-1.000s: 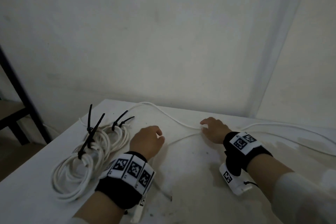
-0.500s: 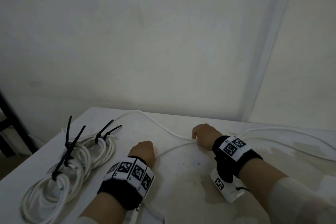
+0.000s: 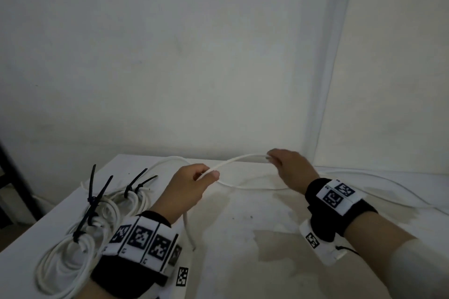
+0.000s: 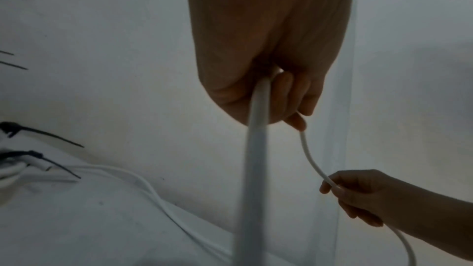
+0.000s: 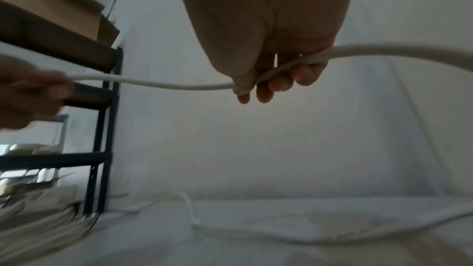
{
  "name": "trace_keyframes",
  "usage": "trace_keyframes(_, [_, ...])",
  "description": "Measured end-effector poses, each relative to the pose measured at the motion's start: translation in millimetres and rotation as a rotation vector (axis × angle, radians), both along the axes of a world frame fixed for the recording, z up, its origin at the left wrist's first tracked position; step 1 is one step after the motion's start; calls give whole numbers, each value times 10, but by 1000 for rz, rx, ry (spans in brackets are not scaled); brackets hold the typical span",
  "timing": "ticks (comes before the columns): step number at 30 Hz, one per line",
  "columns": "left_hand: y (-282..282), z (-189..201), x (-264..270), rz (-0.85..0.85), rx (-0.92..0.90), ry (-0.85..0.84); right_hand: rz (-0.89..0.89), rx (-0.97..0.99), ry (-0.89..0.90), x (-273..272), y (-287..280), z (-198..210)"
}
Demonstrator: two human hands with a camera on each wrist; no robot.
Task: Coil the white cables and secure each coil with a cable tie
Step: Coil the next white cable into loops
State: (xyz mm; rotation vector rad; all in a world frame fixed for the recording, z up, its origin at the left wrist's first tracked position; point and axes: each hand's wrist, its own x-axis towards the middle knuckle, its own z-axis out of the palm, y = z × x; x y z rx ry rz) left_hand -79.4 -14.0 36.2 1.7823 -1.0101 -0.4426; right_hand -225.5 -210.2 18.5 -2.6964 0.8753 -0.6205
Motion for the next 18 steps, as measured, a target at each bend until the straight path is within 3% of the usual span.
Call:
trace_keyframes(6, [257,182,-266,-77,-40,204,-131,92,-228,-480,-106,285])
trace_keyframes(10, [392,319,-522,-134,-163,307,-132,130,-282,-731,-7,343])
trace_keyframes(13, [452,400,-714,-143,-309,224,-118,131,-179,-852,113,322])
trace_keyframes(18, [421,449,-777,35,-439,198,25,0,71,-967,381,-40])
